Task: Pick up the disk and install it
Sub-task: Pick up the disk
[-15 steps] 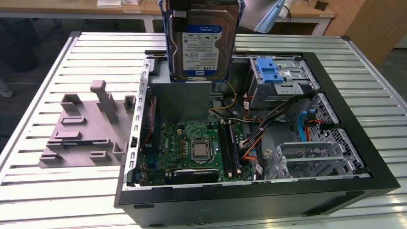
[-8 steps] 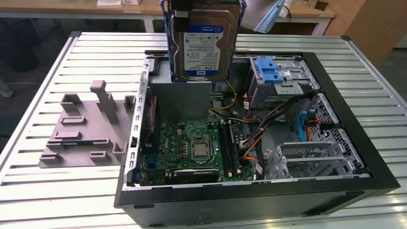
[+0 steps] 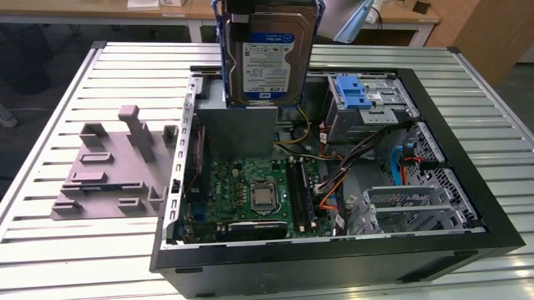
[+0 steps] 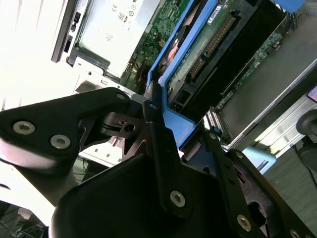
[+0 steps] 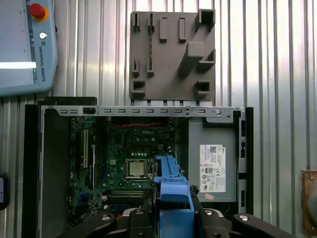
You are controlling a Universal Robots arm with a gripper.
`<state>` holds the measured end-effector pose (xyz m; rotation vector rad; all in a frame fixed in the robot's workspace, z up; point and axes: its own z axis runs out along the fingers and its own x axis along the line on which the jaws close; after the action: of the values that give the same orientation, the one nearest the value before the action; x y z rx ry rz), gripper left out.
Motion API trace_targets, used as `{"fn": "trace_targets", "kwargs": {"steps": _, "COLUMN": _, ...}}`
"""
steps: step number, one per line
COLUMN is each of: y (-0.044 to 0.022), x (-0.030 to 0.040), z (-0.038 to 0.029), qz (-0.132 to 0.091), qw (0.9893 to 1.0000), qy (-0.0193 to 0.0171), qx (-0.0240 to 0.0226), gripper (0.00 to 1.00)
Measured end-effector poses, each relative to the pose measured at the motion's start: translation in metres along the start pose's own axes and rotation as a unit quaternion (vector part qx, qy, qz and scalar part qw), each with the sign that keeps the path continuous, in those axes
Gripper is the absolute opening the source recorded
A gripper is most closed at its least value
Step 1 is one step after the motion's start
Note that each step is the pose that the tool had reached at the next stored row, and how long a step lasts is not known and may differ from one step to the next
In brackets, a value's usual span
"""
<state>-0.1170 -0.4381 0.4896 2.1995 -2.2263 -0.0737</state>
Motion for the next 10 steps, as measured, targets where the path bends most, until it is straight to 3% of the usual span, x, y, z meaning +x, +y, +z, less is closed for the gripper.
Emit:
{"fn": "trace_targets", "kwargs": {"steps": 6, "y": -0.0020, "x": 0.0000, "z": -0.0001, "qz": 0.000, "qw": 1.0000, "qy": 0.0000, "qx": 0.0000, "gripper": 0.36}}
{"fn": "trace_targets", "kwargs": {"steps": 10, "y": -0.0080, "x": 0.0005, "z": -0.0003, "qz": 0.000, "qw": 1.0000, "qy": 0.0000, "qx": 0.0000, "gripper": 0.36}}
